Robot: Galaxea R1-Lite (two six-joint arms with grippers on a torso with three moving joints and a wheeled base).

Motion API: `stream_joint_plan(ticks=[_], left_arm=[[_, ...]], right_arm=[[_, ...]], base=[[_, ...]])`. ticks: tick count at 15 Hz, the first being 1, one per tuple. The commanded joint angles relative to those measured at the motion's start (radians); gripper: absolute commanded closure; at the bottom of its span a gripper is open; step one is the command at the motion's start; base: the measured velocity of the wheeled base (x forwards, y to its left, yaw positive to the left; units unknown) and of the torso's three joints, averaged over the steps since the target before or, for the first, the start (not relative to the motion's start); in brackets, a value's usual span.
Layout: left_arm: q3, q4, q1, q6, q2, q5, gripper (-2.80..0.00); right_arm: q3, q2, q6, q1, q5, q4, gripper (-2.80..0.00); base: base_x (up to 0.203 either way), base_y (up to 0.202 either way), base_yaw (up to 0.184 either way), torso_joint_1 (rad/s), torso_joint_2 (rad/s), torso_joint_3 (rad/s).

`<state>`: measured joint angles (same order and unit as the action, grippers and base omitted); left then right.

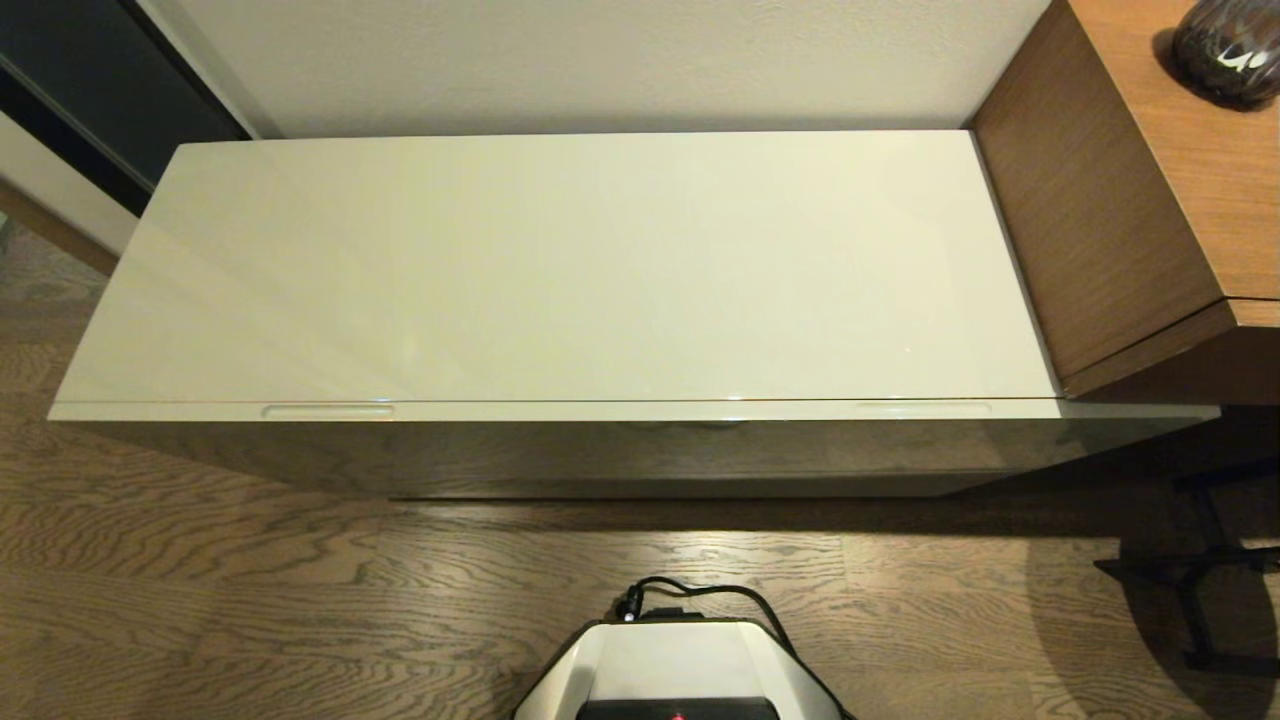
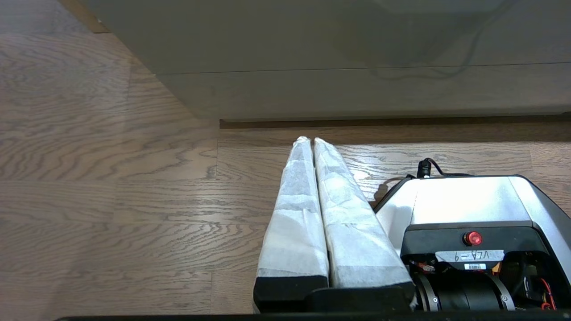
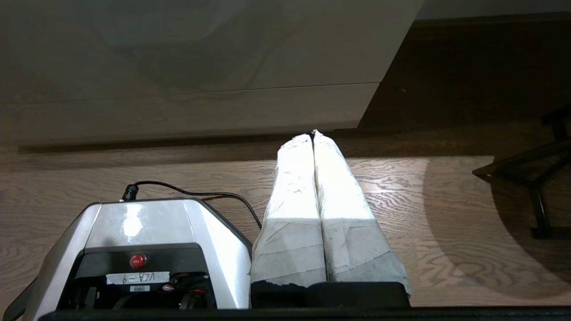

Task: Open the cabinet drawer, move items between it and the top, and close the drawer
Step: Open the drawer

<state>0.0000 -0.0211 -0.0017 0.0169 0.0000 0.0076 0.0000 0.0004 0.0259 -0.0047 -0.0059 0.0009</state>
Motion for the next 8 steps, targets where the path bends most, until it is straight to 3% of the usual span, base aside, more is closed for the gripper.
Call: stream_joint_plan(ticks=[1,8], left_arm=[[0.000,0.000,0.000,0.000,0.002,0.000,0.00],[0.000,0.000,0.000,0.000,0.002,0.002,0.00]], right_arm=[[0.000,0.000,0.000,0.000,0.000,0.001,0.00],[0.002,0.000,-0.007,0.000,0.000,-0.001,0.00]], base=[[0.000,0.000,0.000,0.000,0.00,0.000],[0.000,0.000,0.000,0.000,0.00,0.000]])
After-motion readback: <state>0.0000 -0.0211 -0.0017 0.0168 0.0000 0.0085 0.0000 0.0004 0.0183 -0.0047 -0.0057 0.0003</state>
